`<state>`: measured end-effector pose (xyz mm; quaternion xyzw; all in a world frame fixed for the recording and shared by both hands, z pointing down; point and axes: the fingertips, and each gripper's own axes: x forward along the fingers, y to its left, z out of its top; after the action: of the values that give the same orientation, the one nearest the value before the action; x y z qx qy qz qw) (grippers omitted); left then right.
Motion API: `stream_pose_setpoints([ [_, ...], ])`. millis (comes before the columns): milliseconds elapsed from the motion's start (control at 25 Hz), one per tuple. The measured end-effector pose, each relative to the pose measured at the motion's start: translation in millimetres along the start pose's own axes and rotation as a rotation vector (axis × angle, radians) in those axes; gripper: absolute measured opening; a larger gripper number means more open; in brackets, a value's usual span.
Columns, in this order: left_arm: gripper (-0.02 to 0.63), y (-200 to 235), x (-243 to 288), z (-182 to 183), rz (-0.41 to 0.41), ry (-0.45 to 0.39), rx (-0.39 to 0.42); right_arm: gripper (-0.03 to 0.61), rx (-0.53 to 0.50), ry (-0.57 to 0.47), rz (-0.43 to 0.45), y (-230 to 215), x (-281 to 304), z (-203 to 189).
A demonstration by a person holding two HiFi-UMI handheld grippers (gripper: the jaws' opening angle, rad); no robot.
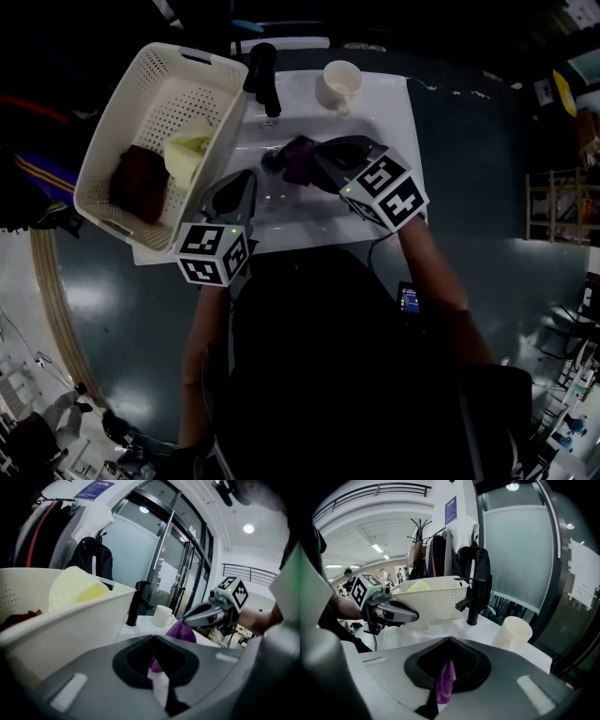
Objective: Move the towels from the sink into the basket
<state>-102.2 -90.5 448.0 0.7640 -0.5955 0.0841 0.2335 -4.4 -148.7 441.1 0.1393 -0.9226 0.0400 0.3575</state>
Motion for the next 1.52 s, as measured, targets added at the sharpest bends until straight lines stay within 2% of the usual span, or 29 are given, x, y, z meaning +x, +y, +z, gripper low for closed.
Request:
stream_pose_setpoints([
  [560, 0.005, -17, -20, 56, -0.015, -0.097, 0.051, 0.005, -0.092, -0.104, 0.024, 6, -23, 64],
  [1040, 0.005, -22, -48, 97, 0.017, -0.175, 0.095, 0.005, -0.211, -0.237, 0.067, 22, -57, 134],
  [1200, 0.005, -13, -59, 109, 0.046, -0.208, 0.089, 0.005, -0.270, -0.273, 0.072, 25, -62, 159],
  [1520, 0.005, 17, -93, 130, 0.158, -0.266, 0.085, 0.005, -0.376, -0.373, 0.080, 32, -78, 224],
])
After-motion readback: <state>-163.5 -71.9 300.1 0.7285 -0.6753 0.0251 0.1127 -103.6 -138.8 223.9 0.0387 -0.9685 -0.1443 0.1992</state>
